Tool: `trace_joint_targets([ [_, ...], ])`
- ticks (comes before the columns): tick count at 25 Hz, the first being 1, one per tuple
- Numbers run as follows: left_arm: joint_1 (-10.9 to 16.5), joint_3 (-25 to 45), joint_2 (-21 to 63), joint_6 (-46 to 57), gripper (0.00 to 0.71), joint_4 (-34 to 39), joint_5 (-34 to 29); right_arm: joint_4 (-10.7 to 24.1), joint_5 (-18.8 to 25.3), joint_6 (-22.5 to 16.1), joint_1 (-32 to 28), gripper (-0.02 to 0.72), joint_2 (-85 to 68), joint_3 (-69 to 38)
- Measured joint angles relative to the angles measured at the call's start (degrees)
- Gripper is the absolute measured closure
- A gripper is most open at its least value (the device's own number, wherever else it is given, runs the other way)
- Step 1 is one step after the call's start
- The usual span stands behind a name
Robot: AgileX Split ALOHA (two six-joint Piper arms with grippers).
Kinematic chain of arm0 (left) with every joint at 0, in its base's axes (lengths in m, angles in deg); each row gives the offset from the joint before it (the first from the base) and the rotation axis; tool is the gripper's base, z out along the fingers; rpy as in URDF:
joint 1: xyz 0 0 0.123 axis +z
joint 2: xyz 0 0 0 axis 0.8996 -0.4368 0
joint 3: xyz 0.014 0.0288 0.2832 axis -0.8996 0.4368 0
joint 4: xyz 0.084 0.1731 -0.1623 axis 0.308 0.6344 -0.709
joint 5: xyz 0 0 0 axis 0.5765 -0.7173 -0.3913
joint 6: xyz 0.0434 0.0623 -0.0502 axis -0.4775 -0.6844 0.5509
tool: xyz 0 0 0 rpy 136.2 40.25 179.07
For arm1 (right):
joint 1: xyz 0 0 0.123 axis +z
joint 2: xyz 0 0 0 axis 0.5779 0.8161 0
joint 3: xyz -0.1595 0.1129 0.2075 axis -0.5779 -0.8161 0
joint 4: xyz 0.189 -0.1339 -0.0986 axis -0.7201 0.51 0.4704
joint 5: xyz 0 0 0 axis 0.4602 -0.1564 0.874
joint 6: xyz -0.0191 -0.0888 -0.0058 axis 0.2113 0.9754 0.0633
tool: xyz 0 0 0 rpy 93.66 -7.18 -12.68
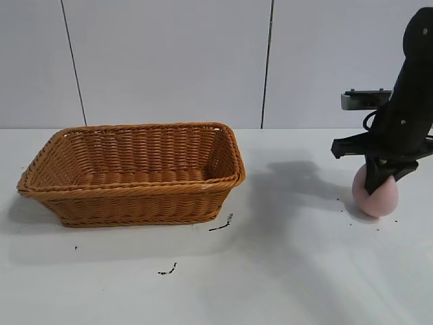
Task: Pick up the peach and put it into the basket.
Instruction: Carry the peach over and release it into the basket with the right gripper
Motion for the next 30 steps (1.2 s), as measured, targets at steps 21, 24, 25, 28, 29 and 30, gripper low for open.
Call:
trace_joint_targets([
  [21,0.0,0.0,0.0,0.0,0.017,0.0,0.0,-0.2,8.6,0.0,28.1,0.691,13.6,29.5],
  [24,0.0,0.0,0.0,0.0,0.017,0.0,0.0,-0.3,5.3,0.0,30.9,0.691,16.8,29.5],
  [25,0.0,0.0,0.0,0.0,0.017,0.0,0.0,-0.3,4.1,0.0,31.5,0.691,17.8,29.6],
  [28,0.0,0.0,0.0,0.0,0.017,0.0,0.0,-0.5,0.4,0.0,32.3,0.691,21.6,29.6],
  [29,0.0,0.0,0.0,0.0,0.017,0.0,0.0,-0.5,-0.6,0.0,32.4,0.691,23.0,29.6],
  [30,0.0,0.0,0.0,0.0,0.017,0.0,0.0,-0.5,-1.8,0.0,32.4,0.691,24.5,29.6],
])
